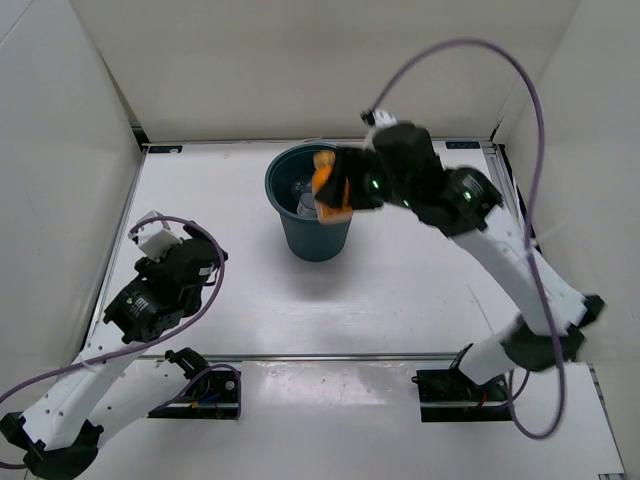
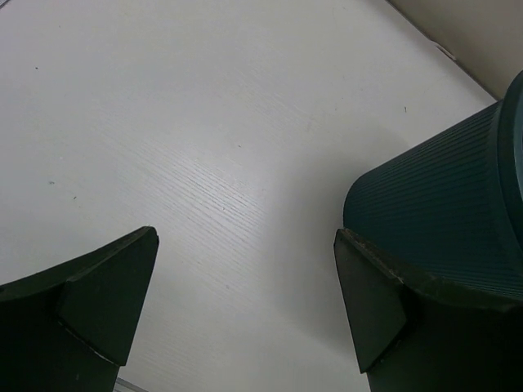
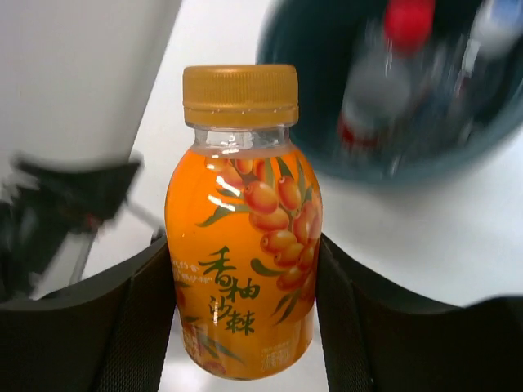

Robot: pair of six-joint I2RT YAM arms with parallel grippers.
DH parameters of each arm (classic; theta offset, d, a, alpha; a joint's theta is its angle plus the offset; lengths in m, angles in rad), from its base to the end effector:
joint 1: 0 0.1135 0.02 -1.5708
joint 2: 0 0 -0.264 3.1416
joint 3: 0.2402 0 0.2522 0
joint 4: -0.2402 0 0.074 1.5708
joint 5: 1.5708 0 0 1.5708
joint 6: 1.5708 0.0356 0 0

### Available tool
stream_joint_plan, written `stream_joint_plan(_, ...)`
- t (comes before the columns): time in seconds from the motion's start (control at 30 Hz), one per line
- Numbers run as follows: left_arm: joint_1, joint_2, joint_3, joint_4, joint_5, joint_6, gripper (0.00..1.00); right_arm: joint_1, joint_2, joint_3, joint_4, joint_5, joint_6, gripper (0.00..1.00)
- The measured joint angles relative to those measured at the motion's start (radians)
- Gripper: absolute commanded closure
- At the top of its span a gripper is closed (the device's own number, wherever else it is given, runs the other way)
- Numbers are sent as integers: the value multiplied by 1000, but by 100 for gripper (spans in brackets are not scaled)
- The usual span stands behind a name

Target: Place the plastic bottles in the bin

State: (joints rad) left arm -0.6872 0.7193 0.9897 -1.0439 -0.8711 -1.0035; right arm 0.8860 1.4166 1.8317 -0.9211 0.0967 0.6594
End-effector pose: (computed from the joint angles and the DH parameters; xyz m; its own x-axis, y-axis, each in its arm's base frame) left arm 0.1029 -0.0492 0.3430 -0.2779 -0.4745 -0.8352 -0.4633 0.8279 -0.3162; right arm 0.1767 0.2109 0.4750 -0.6819 0.1291 -0.7200 -0.3793 0.7793 0.4989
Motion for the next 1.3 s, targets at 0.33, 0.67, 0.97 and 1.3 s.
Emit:
stream_joint_plan(0.33,0,42,-12,13,34,11,0,-32,581,500,-58,143,-253,30)
stream_joint_plan(0.67,0,5,-52,5,61,9,0,-120,475,338,-140,137,-205,0)
stream_joint_plan(0.97,0,-7,-79,0,97,-3,0,-336,217,381,-202,-97,-140,0)
stream_joint_plan(1.3,0,21,-80,2,105,12,0,-505,21,63,-173,-306,-113,0)
